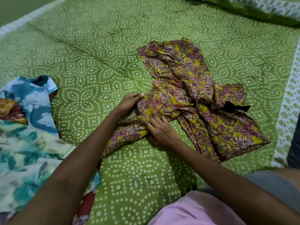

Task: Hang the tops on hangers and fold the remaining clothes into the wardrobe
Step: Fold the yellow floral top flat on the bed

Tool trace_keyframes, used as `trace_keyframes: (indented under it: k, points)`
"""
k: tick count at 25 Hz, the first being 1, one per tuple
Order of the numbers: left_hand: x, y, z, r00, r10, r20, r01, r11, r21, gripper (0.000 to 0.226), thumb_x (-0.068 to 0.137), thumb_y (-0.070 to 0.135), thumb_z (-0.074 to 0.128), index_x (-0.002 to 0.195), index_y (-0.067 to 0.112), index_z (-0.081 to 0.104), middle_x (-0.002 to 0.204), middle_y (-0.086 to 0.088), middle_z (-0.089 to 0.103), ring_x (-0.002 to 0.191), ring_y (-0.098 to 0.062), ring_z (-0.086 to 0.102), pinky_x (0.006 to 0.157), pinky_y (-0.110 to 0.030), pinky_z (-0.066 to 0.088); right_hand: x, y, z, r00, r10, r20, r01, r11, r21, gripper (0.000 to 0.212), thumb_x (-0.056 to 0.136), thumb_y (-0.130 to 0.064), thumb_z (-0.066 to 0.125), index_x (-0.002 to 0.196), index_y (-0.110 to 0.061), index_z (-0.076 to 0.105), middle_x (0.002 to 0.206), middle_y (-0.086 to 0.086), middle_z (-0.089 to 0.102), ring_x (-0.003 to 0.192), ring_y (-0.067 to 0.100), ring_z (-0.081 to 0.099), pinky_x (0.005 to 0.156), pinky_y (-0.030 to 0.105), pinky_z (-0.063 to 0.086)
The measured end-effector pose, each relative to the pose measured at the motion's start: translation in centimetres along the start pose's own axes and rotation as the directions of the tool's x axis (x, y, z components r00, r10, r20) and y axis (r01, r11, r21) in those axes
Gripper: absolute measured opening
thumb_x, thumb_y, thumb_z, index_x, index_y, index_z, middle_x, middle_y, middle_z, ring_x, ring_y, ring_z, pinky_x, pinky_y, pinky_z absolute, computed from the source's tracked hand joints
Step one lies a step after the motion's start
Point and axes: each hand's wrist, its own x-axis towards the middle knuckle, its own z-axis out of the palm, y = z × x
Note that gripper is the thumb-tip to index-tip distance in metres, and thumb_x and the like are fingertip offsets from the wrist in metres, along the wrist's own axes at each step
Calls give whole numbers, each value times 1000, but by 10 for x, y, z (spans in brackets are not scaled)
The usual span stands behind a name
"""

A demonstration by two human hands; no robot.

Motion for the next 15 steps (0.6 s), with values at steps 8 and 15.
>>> trace_keyframes:
  k: [8,15]
  points:
    - [-30,-1,-26,1000,-14,13,10,965,264,23,95,18,52,73,13,54,55,12,58,45,5,50,47,-13,38,14,-56,16,926,-309,-218,325,945,40,18,87,-14,49,85,-10,67,80,5,62,72,21,58,70,33,45]
    - [-45,-16,-54,958,-250,143,87,723,685,33,80,36,70,73,6,62,64,4,50,60,-13,48,56,-22,38,10,-63,22,982,-171,-86,175,983,46,30,79,-28,66,107,-16,64,93,4,64,80,20,58,66,28,46]
